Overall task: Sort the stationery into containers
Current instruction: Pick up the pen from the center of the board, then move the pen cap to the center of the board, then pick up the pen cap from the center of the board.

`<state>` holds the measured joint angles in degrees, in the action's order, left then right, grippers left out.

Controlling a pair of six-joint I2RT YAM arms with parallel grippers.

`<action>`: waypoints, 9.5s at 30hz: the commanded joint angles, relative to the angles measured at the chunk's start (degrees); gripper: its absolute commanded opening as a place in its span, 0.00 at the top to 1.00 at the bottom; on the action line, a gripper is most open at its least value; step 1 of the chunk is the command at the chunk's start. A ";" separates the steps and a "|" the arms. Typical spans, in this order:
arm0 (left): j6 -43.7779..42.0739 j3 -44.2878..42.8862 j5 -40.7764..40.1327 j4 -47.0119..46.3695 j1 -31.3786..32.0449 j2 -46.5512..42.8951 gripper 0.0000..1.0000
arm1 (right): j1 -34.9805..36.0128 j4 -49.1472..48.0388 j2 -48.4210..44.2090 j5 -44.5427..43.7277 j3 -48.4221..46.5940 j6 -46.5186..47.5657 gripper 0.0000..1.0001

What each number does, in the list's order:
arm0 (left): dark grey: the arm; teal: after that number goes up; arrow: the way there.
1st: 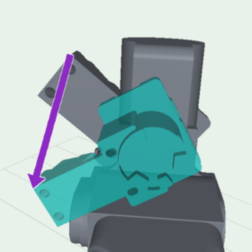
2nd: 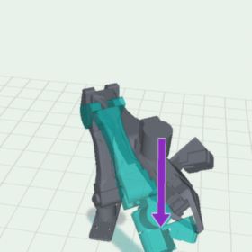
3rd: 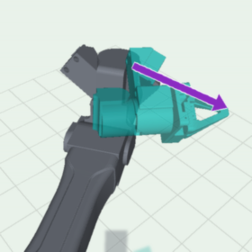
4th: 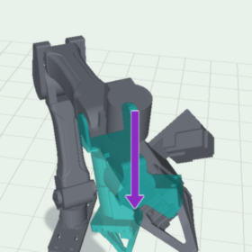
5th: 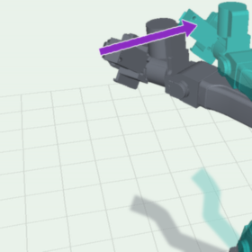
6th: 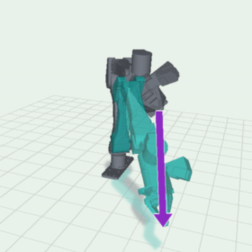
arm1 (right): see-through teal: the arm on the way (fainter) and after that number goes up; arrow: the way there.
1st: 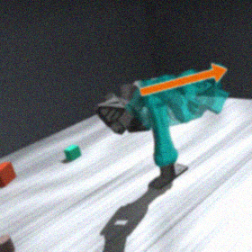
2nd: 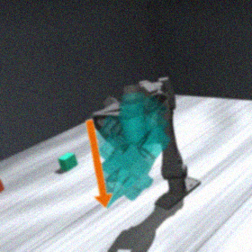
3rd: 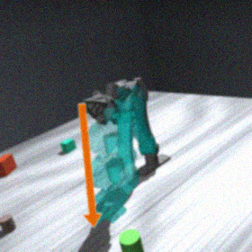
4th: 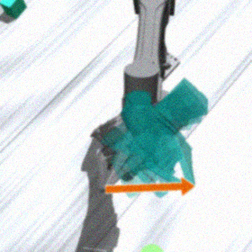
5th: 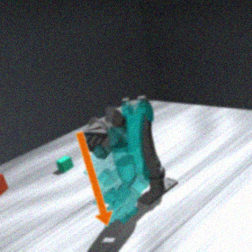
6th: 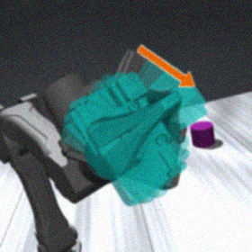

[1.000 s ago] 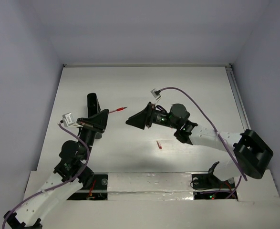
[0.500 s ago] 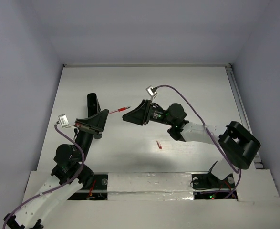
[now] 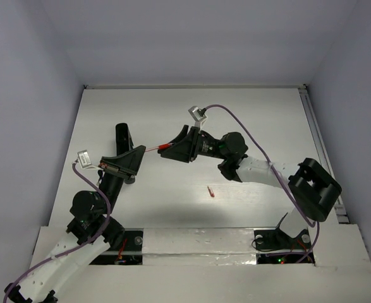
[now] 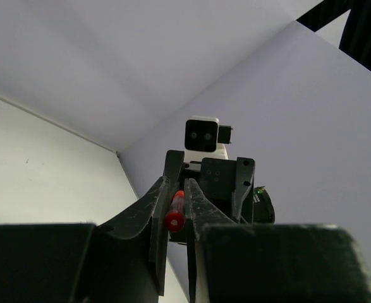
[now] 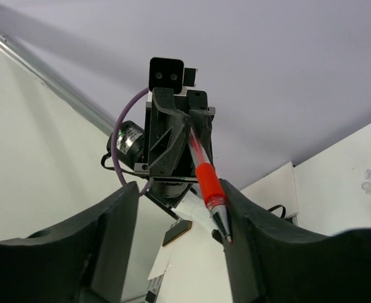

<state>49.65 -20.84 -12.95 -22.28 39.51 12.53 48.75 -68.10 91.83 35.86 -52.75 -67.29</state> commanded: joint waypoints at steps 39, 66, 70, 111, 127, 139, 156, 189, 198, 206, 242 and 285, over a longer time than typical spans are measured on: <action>-2.88 -4.12 4.16 5.22 -0.13 -1.81 0.89 | -0.41 -3.02 -0.77 -1.05 -1.92 1.54 1.00; -18.01 -21.00 30.00 33.19 -0.13 12.86 0.33 | -7.00 72.14 -13.61 20.67 -9.57 45.14 1.00; -17.65 -20.73 29.83 32.56 -0.13 13.22 0.31 | -7.62 70.21 -12.64 20.31 -8.86 44.88 1.00; -21.08 -14.06 38.52 26.60 -0.13 18.05 0.52 | -9.20 66.97 -13.52 29.97 -10.97 44.17 1.00; -20.47 -11.33 45.47 19.56 -0.13 20.77 0.75 | -9.20 62.56 -7.55 33.14 -14.31 40.74 1.00; -21.26 -10.63 45.56 18.50 -0.13 20.87 1.00 | -8.15 62.82 -3.59 32.09 -16.59 40.04 1.00; -15.02 -4.91 29.22 15.25 -0.13 13.31 1.00 | -8.15 71.08 -16.84 10.21 -9.75 44.87 0.18; -12.38 11.17 27.72 -4.87 -0.13 15.94 1.00 | -8.15 92.69 -15.02 -28.92 8.63 32.04 0.68; -12.73 11.52 28.16 -6.54 -0.13 16.21 1.00 | -7.00 90.86 -10.19 -25.84 10.21 31.08 0.97; -12.65 11.88 28.33 -6.81 -0.13 16.03 1.00 | -4.64 88.93 -6.23 -25.66 9.25 30.90 1.00; -12.56 10.21 26.75 -4.79 -0.13 17.52 1.00 | -4.10 96.92 -1.57 -34.62 -6.74 45.75 0.59; -12.91 10.38 24.02 -0.22 -0.13 13.22 1.00 | 0.37 103.42 11.70 -42.18 -9.91 49.71 0.78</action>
<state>37.52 -9.32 11.64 -21.43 39.27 26.44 47.81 33.21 100.73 -3.90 -62.46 -16.69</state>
